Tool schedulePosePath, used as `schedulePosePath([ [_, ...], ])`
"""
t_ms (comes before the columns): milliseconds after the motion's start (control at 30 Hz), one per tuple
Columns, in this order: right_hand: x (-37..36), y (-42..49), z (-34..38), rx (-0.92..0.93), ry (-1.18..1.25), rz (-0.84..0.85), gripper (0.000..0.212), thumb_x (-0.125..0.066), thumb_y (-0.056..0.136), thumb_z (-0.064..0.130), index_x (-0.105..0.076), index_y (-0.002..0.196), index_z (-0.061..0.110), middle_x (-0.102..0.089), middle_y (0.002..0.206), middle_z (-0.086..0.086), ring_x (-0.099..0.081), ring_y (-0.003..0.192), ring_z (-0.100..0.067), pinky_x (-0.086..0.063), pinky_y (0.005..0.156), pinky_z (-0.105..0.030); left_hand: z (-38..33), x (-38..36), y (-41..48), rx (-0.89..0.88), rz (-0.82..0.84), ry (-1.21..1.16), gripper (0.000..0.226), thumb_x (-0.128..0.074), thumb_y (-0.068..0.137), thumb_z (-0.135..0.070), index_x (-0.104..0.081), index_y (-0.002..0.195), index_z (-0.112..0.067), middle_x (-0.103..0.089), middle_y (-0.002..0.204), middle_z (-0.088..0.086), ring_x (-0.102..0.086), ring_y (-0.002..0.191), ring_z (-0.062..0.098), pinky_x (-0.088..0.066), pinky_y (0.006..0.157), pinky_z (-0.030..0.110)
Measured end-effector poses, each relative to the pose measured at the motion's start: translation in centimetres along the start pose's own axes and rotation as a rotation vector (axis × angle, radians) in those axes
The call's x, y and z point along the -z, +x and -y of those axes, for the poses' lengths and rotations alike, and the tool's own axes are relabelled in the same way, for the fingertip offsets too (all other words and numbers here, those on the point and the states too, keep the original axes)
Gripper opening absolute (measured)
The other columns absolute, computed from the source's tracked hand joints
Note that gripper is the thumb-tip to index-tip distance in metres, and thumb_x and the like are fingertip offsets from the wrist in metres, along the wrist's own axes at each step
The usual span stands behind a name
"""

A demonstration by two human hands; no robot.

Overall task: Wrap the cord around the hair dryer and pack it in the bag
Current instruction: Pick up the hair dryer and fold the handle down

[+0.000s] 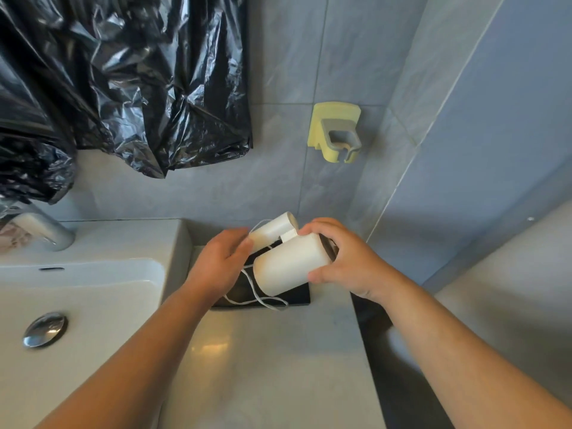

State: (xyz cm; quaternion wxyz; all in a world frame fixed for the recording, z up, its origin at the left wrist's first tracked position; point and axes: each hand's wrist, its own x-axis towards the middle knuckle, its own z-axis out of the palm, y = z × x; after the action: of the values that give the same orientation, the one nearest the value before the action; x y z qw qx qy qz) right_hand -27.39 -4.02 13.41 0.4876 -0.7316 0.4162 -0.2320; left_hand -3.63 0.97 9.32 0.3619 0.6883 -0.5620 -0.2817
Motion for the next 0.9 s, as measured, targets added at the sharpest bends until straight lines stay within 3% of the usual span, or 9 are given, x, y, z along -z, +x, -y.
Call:
schedulePosePath([
  [67, 0.6, -1.3, 1.8, 0.053, -0.006, 0.037, 0.063, -0.08, 0.058, 0.011, -0.06, 0.109, 0.043, -0.044, 0.126, 0.02, -0.048, 0.116, -0.005, -0.043, 0.09, -0.021, -1.9, 0.8, -0.6, -0.047, 0.071, -0.06, 0.038, -0.045, 0.098, -0.048, -0.061, 0.127, -0.03, -0.064, 0.117, -0.013, -0.058, 0.106, 0.009, -0.045, 0.09, 0.032],
  [133, 0.9, -2.4, 3.5, 0.114, 0.005, 0.064, 0.063, -0.079, 0.054, 0.011, -0.063, 0.105, 0.046, -0.047, 0.127, 0.019, -0.048, 0.119, -0.005, -0.044, 0.094, -0.021, -3.4, 1.5, -1.1, -0.071, 0.134, -0.064, 0.034, -0.043, 0.094, -0.056, -0.064, 0.112, -0.036, -0.066, 0.1, -0.018, -0.061, 0.094, 0.006, -0.047, 0.079, 0.031],
  [200, 1.2, -3.3, 4.6, 0.148, 0.07, 0.08, 0.066, -0.08, 0.052, 0.006, -0.067, 0.1, 0.049, -0.049, 0.13, 0.02, -0.049, 0.123, -0.004, -0.044, 0.1, -0.025, -4.4, 1.8, -1.6, -0.074, 0.145, -0.018, 0.021, -0.048, 0.097, -0.051, -0.06, 0.089, -0.036, -0.062, 0.084, -0.015, -0.058, 0.08, 0.008, -0.042, 0.068, 0.03],
  [267, 1.5, -4.1, 5.2, 0.161, 0.147, 0.076, 0.069, -0.08, 0.053, 0.005, -0.067, 0.105, 0.049, -0.052, 0.134, 0.017, -0.052, 0.123, -0.004, -0.045, 0.1, -0.029, -5.1, 1.8, -2.5, -0.085, 0.102, 0.019, 0.026, -0.049, 0.098, -0.045, -0.052, 0.077, -0.031, -0.057, 0.075, -0.01, -0.053, 0.069, 0.011, -0.039, 0.062, 0.031],
  [367, 1.2, -5.2, 5.3, 0.138, 0.388, -0.021, 0.082, -0.087, 0.054, 0.024, -0.051, 0.125, 0.046, -0.052, 0.137, 0.012, -0.056, 0.119, -0.006, -0.049, 0.091, -0.028, -5.8, 1.6, -4.2, -0.122, -0.03, -0.026, 0.041, -0.039, 0.089, -0.062, -0.05, 0.074, -0.025, -0.055, 0.071, -0.007, -0.051, 0.063, 0.009, -0.039, 0.059, 0.03],
  [467, -0.2, -5.2, 5.0, 0.072, 0.593, -0.165, 0.101, -0.091, 0.044, 0.043, -0.044, 0.132, 0.03, -0.06, 0.125, 0.007, -0.06, 0.113, -0.012, -0.051, 0.089, -0.03, -6.9, 0.7, -5.8, -0.118, -0.134, -0.032, 0.038, -0.043, 0.092, -0.056, -0.051, 0.078, -0.021, -0.056, 0.067, -0.009, -0.053, 0.058, 0.003, -0.036, 0.054, 0.022],
  [567, -1.7, -5.0, 5.6, -0.017, 0.719, -0.407, 0.083, -0.081, 0.05, 0.052, -0.055, 0.121, 0.018, -0.066, 0.109, -0.004, -0.064, 0.098, -0.022, -0.051, 0.077, -0.037, -8.4, -0.6, -7.3, -0.104, -0.182, -0.046, 0.026, -0.052, 0.098, -0.041, -0.051, 0.085, -0.018, -0.06, 0.068, -0.009, -0.057, 0.059, 0.001, -0.039, 0.054, 0.021],
  [667, -2.8, -5.7, 6.3, -0.13, 0.76, -0.517, 0.058, -0.071, 0.059, 0.058, -0.062, 0.105, 0.023, -0.071, 0.1, -0.005, -0.068, 0.087, -0.024, -0.053, 0.067, -0.034, -9.3, -1.4, -8.6, -0.087, -0.195, -0.102, 0.024, -0.049, 0.097, -0.046, -0.048, 0.085, -0.025, -0.06, 0.073, -0.007, -0.058, 0.064, 0.006, -0.041, 0.056, 0.026],
  [900, -3.0, -7.1, 7.4, -0.019, 0.574, -0.627, 0.055, -0.064, 0.056, 0.06, -0.06, 0.098, 0.024, -0.068, 0.094, 0.0, -0.067, 0.078, -0.017, -0.052, 0.057, -0.03, -9.3, -1.1, -10.2, -0.129, -0.231, -0.084, 0.034, -0.039, 0.085, -0.067, -0.05, 0.086, -0.034, -0.063, 0.071, -0.007, -0.064, 0.066, 0.018, -0.055, 0.06, 0.044],
])
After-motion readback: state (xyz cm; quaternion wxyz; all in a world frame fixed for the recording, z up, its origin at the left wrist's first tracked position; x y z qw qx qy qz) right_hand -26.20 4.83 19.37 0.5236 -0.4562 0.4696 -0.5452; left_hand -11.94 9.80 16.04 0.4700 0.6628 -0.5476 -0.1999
